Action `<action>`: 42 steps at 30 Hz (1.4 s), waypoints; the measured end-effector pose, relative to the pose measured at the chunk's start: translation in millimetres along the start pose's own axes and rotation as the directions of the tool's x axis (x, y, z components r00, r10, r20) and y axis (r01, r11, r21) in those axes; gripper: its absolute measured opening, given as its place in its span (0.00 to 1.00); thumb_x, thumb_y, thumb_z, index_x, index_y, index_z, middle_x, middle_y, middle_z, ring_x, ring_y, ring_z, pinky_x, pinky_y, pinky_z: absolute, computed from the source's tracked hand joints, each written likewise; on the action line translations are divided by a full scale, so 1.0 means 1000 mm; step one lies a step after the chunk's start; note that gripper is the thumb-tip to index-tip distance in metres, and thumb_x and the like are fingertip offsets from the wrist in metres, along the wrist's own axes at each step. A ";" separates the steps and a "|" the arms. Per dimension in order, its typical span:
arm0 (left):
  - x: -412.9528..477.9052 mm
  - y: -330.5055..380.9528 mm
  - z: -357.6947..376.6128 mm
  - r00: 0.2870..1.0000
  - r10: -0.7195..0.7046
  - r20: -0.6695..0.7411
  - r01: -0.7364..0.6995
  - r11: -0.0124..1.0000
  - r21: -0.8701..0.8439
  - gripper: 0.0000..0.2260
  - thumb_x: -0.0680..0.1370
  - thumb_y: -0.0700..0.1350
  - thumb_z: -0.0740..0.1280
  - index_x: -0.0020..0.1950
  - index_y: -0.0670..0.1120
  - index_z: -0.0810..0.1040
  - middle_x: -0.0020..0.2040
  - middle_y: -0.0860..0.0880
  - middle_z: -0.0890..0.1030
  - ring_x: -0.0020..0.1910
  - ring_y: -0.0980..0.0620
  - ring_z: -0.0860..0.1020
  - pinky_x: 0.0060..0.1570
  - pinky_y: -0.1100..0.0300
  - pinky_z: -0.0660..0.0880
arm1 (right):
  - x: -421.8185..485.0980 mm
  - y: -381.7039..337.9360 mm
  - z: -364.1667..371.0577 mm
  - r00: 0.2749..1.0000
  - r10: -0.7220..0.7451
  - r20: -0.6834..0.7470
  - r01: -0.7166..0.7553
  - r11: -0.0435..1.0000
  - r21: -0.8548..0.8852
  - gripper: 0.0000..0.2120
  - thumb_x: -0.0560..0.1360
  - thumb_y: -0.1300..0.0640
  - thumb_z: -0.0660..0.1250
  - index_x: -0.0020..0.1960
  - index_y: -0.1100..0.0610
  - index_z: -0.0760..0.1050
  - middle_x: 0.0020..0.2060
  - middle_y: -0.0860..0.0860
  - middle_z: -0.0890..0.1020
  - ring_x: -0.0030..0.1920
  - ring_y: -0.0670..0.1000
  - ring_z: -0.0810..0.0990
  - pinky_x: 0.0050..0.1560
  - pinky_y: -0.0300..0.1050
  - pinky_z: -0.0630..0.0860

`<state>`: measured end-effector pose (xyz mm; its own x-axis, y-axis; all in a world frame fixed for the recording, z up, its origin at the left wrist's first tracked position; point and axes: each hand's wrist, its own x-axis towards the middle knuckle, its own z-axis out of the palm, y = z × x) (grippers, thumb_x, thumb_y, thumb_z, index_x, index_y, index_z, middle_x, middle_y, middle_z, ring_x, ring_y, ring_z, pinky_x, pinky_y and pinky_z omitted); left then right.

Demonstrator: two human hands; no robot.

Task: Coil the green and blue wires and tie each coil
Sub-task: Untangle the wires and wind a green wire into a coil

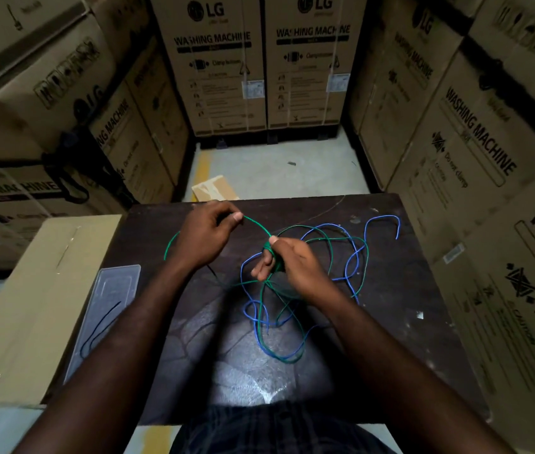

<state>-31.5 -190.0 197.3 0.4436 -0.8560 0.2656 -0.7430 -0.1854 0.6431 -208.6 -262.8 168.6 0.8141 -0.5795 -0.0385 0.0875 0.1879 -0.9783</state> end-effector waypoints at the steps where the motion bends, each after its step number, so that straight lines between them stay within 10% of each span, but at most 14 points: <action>1: -0.002 -0.004 0.002 0.999 0.011 0.040 -0.011 1.000 -0.005 0.08 0.77 0.50 0.63 0.42 0.52 0.80 0.39 0.52 0.80 0.41 0.54 0.76 0.43 0.57 0.71 | 0.001 -0.003 0.001 1.000 0.015 -0.025 -0.013 0.996 0.085 0.19 0.82 0.59 0.51 0.35 0.62 0.69 0.25 0.59 0.79 0.32 0.55 0.81 0.39 0.42 0.77; 10: -0.033 -0.014 0.045 0.981 -0.028 0.193 0.049 0.993 -0.107 0.16 0.79 0.57 0.55 0.41 0.50 0.76 0.37 0.51 0.79 0.40 0.53 0.77 0.44 0.55 0.71 | 0.011 -0.031 0.003 0.995 0.012 -0.102 0.042 0.858 0.512 0.16 0.82 0.57 0.51 0.39 0.61 0.69 0.26 0.57 0.79 0.35 0.56 0.81 0.44 0.51 0.79; 18: -0.054 0.000 0.048 0.968 0.028 0.249 -0.024 0.999 -0.022 0.16 0.80 0.53 0.55 0.39 0.48 0.75 0.31 0.55 0.74 0.35 0.66 0.73 0.38 0.67 0.65 | 0.034 -0.048 -0.008 0.963 -0.102 -0.250 0.224 0.821 0.526 0.13 0.83 0.58 0.50 0.51 0.62 0.71 0.41 0.58 0.85 0.45 0.55 0.84 0.56 0.50 0.76; 24: -0.074 0.013 0.037 0.965 0.158 0.207 -0.169 0.985 0.035 0.17 0.81 0.55 0.53 0.40 0.47 0.73 0.34 0.54 0.75 0.35 0.57 0.74 0.37 0.57 0.68 | 0.050 -0.041 -0.020 0.889 -0.158 -0.431 0.312 0.897 0.313 0.13 0.83 0.57 0.49 0.51 0.59 0.72 0.40 0.52 0.86 0.49 0.53 0.83 0.53 0.46 0.74; 28: -0.077 0.030 0.022 0.960 0.225 0.166 -0.236 0.970 0.054 0.17 0.81 0.53 0.54 0.39 0.45 0.72 0.33 0.52 0.74 0.34 0.53 0.74 0.36 0.56 0.68 | 0.051 -0.017 -0.014 0.856 -0.289 -0.429 0.254 0.957 -0.137 0.16 0.80 0.51 0.51 0.52 0.59 0.74 0.44 0.52 0.85 0.53 0.52 0.82 0.54 0.41 0.72; 33: -0.070 0.033 -0.001 0.967 0.247 0.068 -0.253 0.962 0.101 0.13 0.81 0.50 0.57 0.43 0.46 0.75 0.38 0.52 0.77 0.39 0.51 0.76 0.39 0.54 0.71 | 0.039 0.008 0.002 0.862 -0.434 -0.263 0.222 0.787 -0.575 0.14 0.81 0.55 0.55 0.51 0.61 0.76 0.44 0.52 0.85 0.48 0.47 0.82 0.52 0.41 0.74; 42: -0.053 -0.011 -0.020 0.988 0.142 -0.053 -0.139 0.989 0.051 0.08 0.80 0.47 0.61 0.45 0.49 0.78 0.41 0.52 0.79 0.43 0.51 0.78 0.44 0.52 0.74 | 0.012 0.011 0.014 0.950 -0.293 0.106 0.273 0.619 -0.737 0.14 0.79 0.52 0.61 0.38 0.57 0.75 0.28 0.46 0.79 0.30 0.39 0.74 0.35 0.32 0.66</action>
<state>-37.0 -132.4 190.7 0.3598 -0.8468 0.3918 -0.8219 -0.0888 0.5627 -190.3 -256.6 160.0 0.8090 -0.5212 0.2718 -0.1464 -0.6264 -0.7656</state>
